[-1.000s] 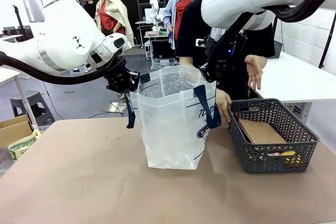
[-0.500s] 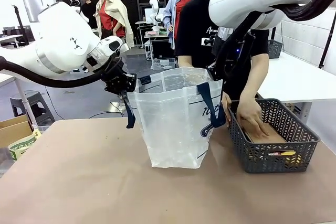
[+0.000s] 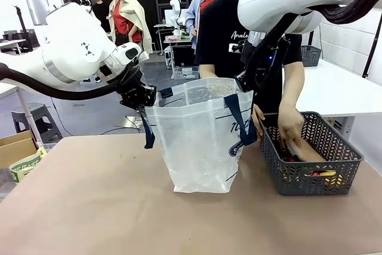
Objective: Transfer purchased items from the store into the shopping bag.
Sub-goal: Open the Reusable shopping bag in the center of the table, then move the Reusable shopping bag to the right side of the table.
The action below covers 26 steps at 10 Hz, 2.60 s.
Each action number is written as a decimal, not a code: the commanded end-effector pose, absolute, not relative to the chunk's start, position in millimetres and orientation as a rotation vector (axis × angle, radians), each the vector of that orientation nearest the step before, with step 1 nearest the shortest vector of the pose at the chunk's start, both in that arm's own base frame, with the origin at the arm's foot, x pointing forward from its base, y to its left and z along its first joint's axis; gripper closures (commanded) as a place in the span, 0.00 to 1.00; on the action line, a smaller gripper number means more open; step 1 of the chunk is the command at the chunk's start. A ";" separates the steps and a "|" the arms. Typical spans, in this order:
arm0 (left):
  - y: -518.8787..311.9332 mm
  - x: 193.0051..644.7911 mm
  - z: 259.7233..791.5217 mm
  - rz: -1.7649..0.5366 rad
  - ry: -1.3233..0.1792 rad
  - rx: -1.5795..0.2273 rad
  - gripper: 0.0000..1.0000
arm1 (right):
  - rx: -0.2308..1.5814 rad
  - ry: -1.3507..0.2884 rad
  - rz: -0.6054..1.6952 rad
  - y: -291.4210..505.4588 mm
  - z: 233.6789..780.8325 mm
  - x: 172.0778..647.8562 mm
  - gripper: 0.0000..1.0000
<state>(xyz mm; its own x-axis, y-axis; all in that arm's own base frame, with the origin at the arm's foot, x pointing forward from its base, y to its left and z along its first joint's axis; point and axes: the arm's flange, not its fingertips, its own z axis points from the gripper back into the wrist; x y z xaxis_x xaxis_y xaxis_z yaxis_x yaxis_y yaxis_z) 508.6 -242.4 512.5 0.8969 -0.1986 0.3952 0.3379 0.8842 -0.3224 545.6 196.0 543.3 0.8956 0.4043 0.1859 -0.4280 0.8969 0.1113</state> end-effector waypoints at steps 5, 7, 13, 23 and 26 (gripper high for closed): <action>-239.6 508.4 513.7 -0.269 -0.375 -0.403 1.00 | 0.150 -0.161 0.426 195.6 543.7 544.9 1.00; -239.6 508.4 513.7 -0.269 -0.375 -0.403 1.00 | 0.150 -0.161 0.426 195.6 543.7 544.9 1.00; -239.6 508.4 513.7 -0.269 -0.375 -0.403 1.00 | 0.150 -0.161 0.426 195.6 543.7 544.9 1.00; -233.8 514.3 513.0 -0.510 -0.361 -0.454 1.00 | 0.151 -0.186 0.528 192.1 541.9 545.6 1.00; -231.1 513.6 514.2 -0.609 -0.348 -0.445 1.00 | 0.154 -0.211 0.576 189.0 543.8 545.6 1.00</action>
<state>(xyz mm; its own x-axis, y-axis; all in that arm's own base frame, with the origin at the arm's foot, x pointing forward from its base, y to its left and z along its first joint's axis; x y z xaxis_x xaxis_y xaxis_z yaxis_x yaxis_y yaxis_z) 509.9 -239.4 513.8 0.7833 -0.4362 0.4429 0.5840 0.7605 -0.2839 546.8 195.7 545.7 0.8402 0.4993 0.2117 -0.5248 0.8470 0.0847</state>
